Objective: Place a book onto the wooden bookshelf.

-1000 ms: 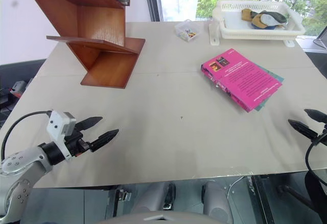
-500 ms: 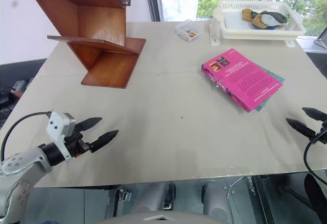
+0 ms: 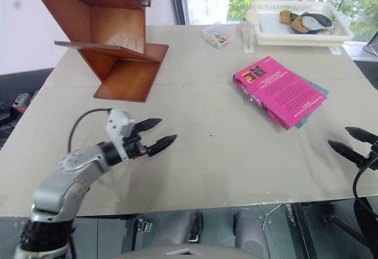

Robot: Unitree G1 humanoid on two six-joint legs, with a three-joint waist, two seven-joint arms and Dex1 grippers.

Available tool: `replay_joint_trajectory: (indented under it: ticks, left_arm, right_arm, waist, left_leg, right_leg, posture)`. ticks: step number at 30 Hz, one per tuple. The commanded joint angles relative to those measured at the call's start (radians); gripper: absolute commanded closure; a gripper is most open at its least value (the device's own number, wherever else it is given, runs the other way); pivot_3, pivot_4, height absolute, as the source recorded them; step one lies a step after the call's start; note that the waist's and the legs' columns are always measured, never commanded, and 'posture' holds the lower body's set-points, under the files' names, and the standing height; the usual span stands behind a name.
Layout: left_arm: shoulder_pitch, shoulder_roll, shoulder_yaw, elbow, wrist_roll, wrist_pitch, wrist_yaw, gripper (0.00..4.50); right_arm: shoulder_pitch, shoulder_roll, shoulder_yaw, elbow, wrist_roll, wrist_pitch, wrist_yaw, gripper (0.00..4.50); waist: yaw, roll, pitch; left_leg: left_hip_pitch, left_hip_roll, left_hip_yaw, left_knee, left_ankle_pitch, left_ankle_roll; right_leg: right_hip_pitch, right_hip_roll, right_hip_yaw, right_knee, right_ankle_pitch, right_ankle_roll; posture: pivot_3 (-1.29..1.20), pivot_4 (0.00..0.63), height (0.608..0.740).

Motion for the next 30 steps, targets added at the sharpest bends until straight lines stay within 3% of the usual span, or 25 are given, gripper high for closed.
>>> replay_joint_trajectory:
  ticks: [1,6,14,18,25,30]
  left_arm:
    - [-0.008,0.029,0.008,0.03,0.009,-0.028,-0.037,0.07]
    - [-0.011,0.08,0.053,0.073,-0.018,-0.047,-0.104,0.07]
    - [-0.018,0.173,0.161,0.067,-0.091,-0.042,-0.204,0.07]
    - [0.004,0.22,0.226,0.023,-0.124,-0.026,-0.222,0.07]
    - [0.035,0.235,0.24,-0.023,-0.119,-0.016,-0.194,0.07]
    - [0.045,0.226,0.236,-0.049,-0.123,-0.01,-0.166,0.07]
  right_arm:
    - [-0.043,-0.007,-0.008,0.034,-0.104,-0.086,-0.213,0.0]
    - [-0.207,0.009,0.054,0.164,-0.199,-0.115,-0.395,0.0]
    - [-0.622,0.098,0.153,0.384,-0.262,-0.07,-0.549,0.0]
    - [-0.802,0.105,0.177,0.542,-0.312,-0.052,-0.705,0.0]
    - [-1.031,0.134,0.086,0.706,-0.239,0.085,-0.849,0.0]
    - [-1.087,0.155,0.028,0.747,-0.2,0.167,-0.881,0.0]
  waist:
    - [-0.012,0.0,0.0]
    - [-0.026,0.0,0.001]
    - [-0.025,0.0,0.002]
    - [-0.018,0.0,0.003]
    - [-0.028,0.001,0.004]
    - [-0.028,0.001,0.005]
  left_leg:
    - [0.0,0.0,0.0,0.0,0.0,0.0]
    - [0.001,0.0,0.002,0.0,0.001,0.0]
    - [0.001,0.001,0.003,0.001,0.003,-0.003]
    - [-0.002,0.0,0.001,0.0,0.003,-0.004]
    - [-0.005,-0.001,0.003,-0.004,0.003,-0.004]
    - [-0.004,0.001,0.002,-0.006,0.004,-0.005]
  right_leg:
    - [0.0,0.0,0.0,0.0,0.0,0.0]
    - [0.0,0.001,-0.001,0.0,-0.002,-0.004]
    - [0.0,0.004,-0.001,0.001,-0.002,-0.004]
    - [-0.003,0.004,-0.003,0.0,0.0,-0.001]
    - [-0.005,0.001,-0.002,-0.005,0.0,-0.001]
    - [-0.006,0.004,-0.002,-0.003,-0.001,-0.001]
  posture:
    - [0.0,0.15,0.74]
    - [0.0,0.15,0.74]
    - [0.0,0.15,0.74]
    - [0.0,0.15,0.74]
    - [0.0,0.15,0.74]
    - [0.0,0.15,0.74]
